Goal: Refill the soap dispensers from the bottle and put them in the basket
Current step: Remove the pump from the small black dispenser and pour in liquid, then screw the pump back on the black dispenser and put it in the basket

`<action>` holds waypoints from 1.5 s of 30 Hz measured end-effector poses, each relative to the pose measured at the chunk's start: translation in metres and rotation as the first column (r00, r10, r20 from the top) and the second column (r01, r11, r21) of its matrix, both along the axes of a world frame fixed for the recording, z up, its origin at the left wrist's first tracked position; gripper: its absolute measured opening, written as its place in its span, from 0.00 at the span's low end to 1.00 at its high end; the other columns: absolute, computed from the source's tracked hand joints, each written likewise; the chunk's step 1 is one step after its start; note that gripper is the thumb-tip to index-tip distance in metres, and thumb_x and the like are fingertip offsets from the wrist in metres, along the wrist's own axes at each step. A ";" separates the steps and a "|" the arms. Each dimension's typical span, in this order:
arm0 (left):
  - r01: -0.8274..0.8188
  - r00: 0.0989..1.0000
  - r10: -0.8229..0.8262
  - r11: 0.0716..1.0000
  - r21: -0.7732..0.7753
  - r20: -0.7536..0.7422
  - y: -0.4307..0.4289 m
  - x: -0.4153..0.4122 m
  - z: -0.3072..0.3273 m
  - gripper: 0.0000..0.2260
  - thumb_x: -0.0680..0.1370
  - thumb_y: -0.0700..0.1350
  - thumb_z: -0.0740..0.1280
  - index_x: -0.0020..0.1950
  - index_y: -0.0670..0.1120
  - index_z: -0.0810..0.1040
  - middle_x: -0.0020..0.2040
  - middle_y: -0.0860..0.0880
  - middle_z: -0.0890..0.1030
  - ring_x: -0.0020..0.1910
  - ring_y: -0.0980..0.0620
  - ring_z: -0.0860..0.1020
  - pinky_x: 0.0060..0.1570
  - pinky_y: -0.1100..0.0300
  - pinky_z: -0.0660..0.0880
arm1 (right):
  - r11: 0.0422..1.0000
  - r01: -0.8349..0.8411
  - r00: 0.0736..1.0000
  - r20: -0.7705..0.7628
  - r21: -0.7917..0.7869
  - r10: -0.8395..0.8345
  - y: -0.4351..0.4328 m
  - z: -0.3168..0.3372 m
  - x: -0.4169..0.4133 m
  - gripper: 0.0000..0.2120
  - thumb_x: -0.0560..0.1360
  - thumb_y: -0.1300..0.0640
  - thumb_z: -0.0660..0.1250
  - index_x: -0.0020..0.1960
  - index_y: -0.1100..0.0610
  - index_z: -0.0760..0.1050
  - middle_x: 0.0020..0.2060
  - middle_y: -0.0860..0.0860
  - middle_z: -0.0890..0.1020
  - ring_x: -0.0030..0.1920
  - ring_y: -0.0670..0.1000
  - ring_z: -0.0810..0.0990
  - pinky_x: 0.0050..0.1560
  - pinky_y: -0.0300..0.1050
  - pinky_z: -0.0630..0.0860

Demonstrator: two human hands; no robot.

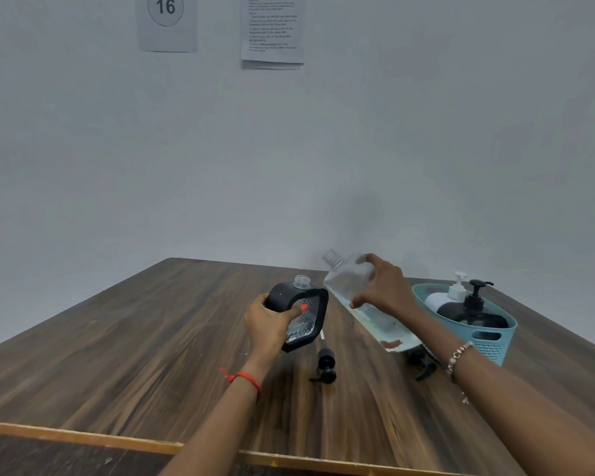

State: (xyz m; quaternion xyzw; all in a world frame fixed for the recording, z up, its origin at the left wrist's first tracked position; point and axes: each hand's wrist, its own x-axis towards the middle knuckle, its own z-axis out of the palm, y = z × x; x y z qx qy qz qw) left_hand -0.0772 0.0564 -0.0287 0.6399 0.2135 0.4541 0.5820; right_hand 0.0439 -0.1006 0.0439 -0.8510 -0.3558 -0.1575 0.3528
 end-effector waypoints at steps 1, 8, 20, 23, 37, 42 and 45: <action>0.008 1.000 -0.008 1.000 -0.012 0.003 0.001 0.001 0.000 0.17 0.61 0.41 0.80 0.44 0.45 0.77 0.41 0.45 0.83 0.40 0.47 0.82 0.42 0.49 0.80 | 0.999 -0.017 0.999 -0.048 0.051 0.019 -0.002 -0.002 0.003 0.35 0.53 0.58 0.80 0.57 0.51 0.71 0.42 0.50 0.78 0.42 0.50 0.77 0.34 0.37 0.70; 0.092 0.995 -0.089 0.992 -0.086 0.044 0.008 0.003 -0.002 0.15 0.62 0.39 0.79 0.43 0.47 0.77 0.41 0.46 0.83 0.39 0.51 0.82 0.35 0.58 0.79 | 0.911 -0.039 0.869 -0.437 0.410 0.233 -0.021 -0.024 0.021 0.32 0.55 0.66 0.80 0.56 0.56 0.73 0.52 0.56 0.81 0.52 0.57 0.80 0.54 0.56 0.78; 0.178 0.981 -0.162 0.971 -0.158 0.110 0.019 0.012 -0.002 0.16 0.61 0.37 0.79 0.43 0.49 0.77 0.41 0.48 0.83 0.39 0.50 0.83 0.33 0.59 0.78 | 0.798 -0.138 0.713 -0.500 0.586 0.491 -0.029 -0.053 0.053 0.38 0.54 0.66 0.79 0.62 0.56 0.71 0.57 0.62 0.76 0.61 0.64 0.75 0.60 0.62 0.74; 0.193 0.978 -0.177 0.968 -0.161 0.111 0.021 0.013 -0.001 0.17 0.61 0.37 0.79 0.45 0.46 0.78 0.42 0.48 0.83 0.40 0.51 0.83 0.32 0.61 0.78 | 0.796 -0.234 0.636 -0.532 0.558 0.559 -0.035 -0.054 0.061 0.48 0.52 0.57 0.83 0.68 0.55 0.65 0.61 0.58 0.76 0.61 0.60 0.76 0.61 0.59 0.74; 0.269 0.960 -0.247 0.947 -0.176 0.136 0.028 0.011 0.000 0.18 0.61 0.36 0.78 0.48 0.43 0.78 0.42 0.48 0.84 0.38 0.52 0.83 0.32 0.61 0.78 | 0.767 -0.151 0.983 0.014 0.623 0.182 -0.037 -0.037 0.021 0.34 0.63 0.47 0.73 0.65 0.48 0.61 0.61 0.47 0.67 0.63 0.44 0.66 0.60 0.33 0.66; 0.301 0.951 -0.278 0.935 -0.188 0.136 0.026 0.011 0.004 0.17 0.63 0.35 0.77 0.48 0.44 0.78 0.43 0.48 0.84 0.37 0.53 0.83 0.31 0.62 0.78 | 0.880 -0.342 0.806 0.380 -0.329 0.455 -0.016 -0.054 -0.031 0.22 0.66 0.75 0.61 0.57 0.61 0.75 0.55 0.55 0.77 0.56 0.52 0.75 0.59 0.43 0.72; 0.305 0.948 -0.280 0.935 -0.182 0.150 0.024 0.008 0.005 0.17 0.62 0.34 0.77 0.47 0.45 0.78 0.42 0.48 0.84 0.38 0.52 0.83 0.32 0.61 0.78 | 0.710 -0.257 0.848 0.199 -0.656 0.491 -0.004 -0.081 -0.033 0.26 0.72 0.73 0.56 0.66 0.55 0.70 0.65 0.52 0.70 0.62 0.53 0.73 0.61 0.46 0.73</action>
